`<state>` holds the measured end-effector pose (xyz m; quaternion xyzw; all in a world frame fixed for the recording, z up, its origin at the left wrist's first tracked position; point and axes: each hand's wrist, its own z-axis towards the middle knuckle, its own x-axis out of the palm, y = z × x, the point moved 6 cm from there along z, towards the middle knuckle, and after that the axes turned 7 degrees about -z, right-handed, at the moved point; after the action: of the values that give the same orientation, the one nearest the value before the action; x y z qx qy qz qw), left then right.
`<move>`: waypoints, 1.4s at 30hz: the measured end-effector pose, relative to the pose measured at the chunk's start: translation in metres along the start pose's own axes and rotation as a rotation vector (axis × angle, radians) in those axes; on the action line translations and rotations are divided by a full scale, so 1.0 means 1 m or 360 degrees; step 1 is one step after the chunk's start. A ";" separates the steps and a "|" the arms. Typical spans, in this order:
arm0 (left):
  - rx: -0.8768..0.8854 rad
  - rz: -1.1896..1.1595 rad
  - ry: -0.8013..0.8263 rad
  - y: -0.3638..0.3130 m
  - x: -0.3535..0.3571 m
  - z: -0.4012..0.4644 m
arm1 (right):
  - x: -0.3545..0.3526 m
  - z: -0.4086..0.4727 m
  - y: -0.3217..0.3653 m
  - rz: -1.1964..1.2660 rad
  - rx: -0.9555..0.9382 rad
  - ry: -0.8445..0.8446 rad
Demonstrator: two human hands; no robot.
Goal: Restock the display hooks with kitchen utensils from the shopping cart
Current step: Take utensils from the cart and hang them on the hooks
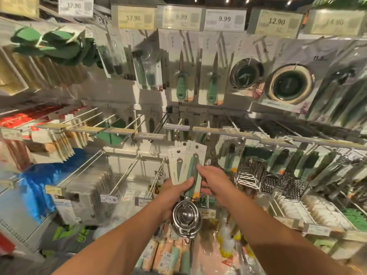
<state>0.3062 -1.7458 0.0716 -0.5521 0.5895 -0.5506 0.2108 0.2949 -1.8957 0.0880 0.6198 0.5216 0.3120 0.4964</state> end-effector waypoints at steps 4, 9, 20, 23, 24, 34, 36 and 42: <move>0.0028 0.0084 0.0004 0.000 0.002 -0.003 | 0.005 -0.009 0.000 0.0023 -0.0044 0.0038; -0.0035 0.0013 -0.0013 0.000 0.003 -0.005 | -0.001 -0.010 -0.002 0.0037 -0.0057 0.0039; -0.0009 0.0017 -0.0062 -0.004 -0.010 0.009 | -0.016 -0.017 0.006 -0.0072 -0.0156 -0.0105; 0.0011 0.0020 -0.0111 -0.005 -0.013 0.009 | -0.022 -0.013 0.010 -0.0090 -0.0230 -0.0171; 0.0011 0.0017 -0.0129 -0.006 -0.013 0.008 | -0.023 -0.014 0.013 -0.0067 -0.0252 -0.0186; 0.0011 -0.0057 -0.0144 -0.012 -0.013 0.005 | -0.030 0.004 0.023 -0.0040 -0.0281 -0.0352; 0.0001 -0.0008 -0.0147 -0.010 -0.013 0.009 | -0.031 0.001 0.029 -0.0030 -0.0239 -0.0404; -0.0095 0.0034 -0.0168 0.000 -0.010 0.021 | -0.038 0.012 0.041 -0.0186 -0.0204 -0.0520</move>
<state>0.3270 -1.7453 0.0615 -0.5802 0.5996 -0.5006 0.2308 0.3101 -1.9343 0.1279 0.5980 0.4483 0.2104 0.6302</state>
